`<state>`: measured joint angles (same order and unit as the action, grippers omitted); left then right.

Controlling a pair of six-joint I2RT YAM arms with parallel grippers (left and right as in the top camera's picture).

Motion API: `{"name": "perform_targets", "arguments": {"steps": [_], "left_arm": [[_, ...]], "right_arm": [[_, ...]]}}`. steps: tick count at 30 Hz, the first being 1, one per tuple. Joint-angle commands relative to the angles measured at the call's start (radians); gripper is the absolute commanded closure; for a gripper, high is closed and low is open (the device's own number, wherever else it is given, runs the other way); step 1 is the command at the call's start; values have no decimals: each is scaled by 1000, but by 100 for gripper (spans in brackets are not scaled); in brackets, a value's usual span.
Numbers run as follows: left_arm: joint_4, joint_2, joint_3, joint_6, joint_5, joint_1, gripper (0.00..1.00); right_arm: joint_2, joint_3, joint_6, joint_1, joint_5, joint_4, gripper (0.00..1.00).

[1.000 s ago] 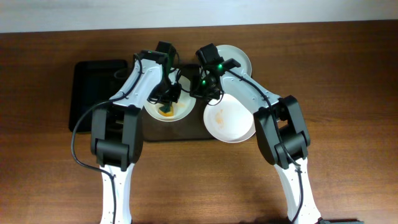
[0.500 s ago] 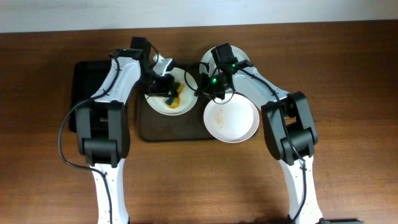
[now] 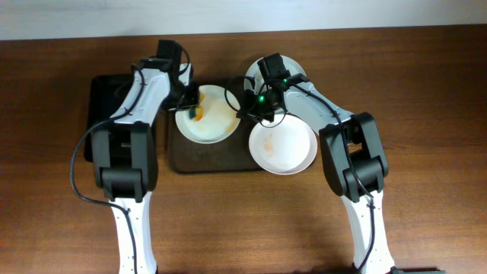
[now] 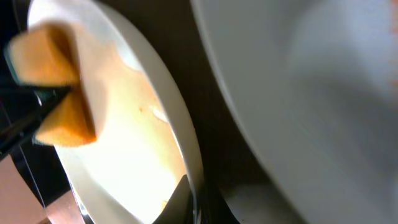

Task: Clean dirty plates on tray and stack at the side
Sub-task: 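Scrub the front-left plate with the sponge while the right gripper holds its rim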

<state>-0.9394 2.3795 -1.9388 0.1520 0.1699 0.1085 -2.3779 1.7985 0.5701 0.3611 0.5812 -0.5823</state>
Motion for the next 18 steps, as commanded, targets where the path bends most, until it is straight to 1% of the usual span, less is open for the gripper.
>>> {"name": "perform_targets", "arguments": {"steps": [1, 3, 4, 6, 8, 9, 10, 12, 13, 15, 18], "left_arm": [[-152, 53, 40, -117, -8, -60, 99], [-247, 53, 40, -222, 80, -59, 99], [-282, 53, 40, -253, 101, -58, 99], [-304, 53, 40, -298, 158, -56, 99], [-301, 53, 40, -454, 372, -56, 99], [-294, 53, 40, -489, 424, -58, 99], [-275, 53, 40, -490, 443, -61, 99], [-232, 53, 36, -490, 532, -80, 99], [-220, 53, 28, -490, 588, -94, 99], [-217, 53, -11, -473, 654, -133, 99], [-256, 53, -143, -426, 628, -168, 99]], "right_arm": [[-4, -7, -8, 0, 13, -4, 96], [-4, -7, -8, 0, 13, -4, 96], [-4, -7, -8, 0, 13, -4, 96], [-4, -7, -8, 0, 14, -4, 96], [-4, -7, -8, 0, 14, -4, 96], [-4, -7, -9, 0, 14, -4, 96], [-4, -7, -9, 0, 14, -4, 96], [-4, -7, -9, 0, 14, -5, 96], [-4, -7, -9, 0, 13, -5, 96], [-4, -7, -9, 0, 13, -5, 96], [-4, -7, -9, 0, 13, -5, 96]]}}
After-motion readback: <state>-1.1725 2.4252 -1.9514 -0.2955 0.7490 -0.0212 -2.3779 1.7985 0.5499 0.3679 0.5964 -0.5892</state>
